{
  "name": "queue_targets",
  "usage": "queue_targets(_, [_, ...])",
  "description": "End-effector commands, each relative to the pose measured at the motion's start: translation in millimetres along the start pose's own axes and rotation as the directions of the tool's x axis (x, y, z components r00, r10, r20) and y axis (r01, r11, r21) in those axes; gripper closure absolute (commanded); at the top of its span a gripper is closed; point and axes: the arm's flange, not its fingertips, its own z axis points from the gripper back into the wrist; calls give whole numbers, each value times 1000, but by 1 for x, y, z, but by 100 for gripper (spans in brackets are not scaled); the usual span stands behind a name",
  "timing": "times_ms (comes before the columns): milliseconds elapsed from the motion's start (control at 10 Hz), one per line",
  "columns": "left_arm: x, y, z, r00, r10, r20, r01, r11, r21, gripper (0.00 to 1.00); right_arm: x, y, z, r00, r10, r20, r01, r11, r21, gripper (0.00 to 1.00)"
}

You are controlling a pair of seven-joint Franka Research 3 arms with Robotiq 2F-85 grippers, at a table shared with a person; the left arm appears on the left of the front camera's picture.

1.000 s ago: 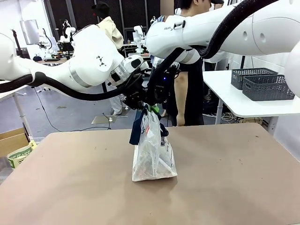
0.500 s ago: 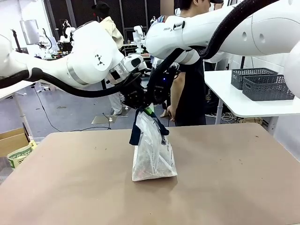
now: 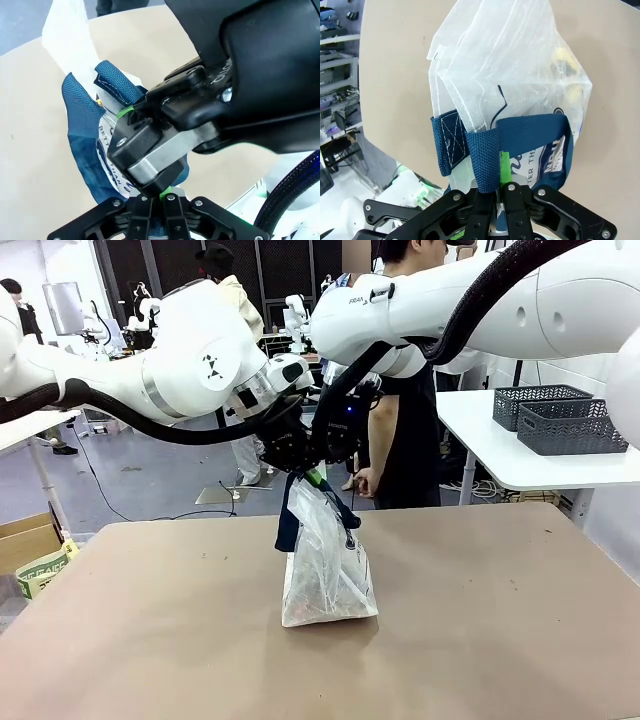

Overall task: Transfer purchased items from the store into the shopping bag.
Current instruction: Move the Reusable shopping bag to the right side of the table.

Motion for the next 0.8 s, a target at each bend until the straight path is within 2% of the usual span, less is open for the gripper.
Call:
queue_targets(0, [0,0,0,1000,1,0,-1,1000,0,100,0,-12,5,998,57,6,-57,997,52,100])
queue_targets(300, [0,0,0,1000,1,0,-1,1000,0,100,-1,-21,10,994,110,21,-112,987,116,100])
queue_targets(700, [0,0,0,1000,1,0,-1,1000,0,100,1,-38,19,993,106,56,-116,966,230,24])
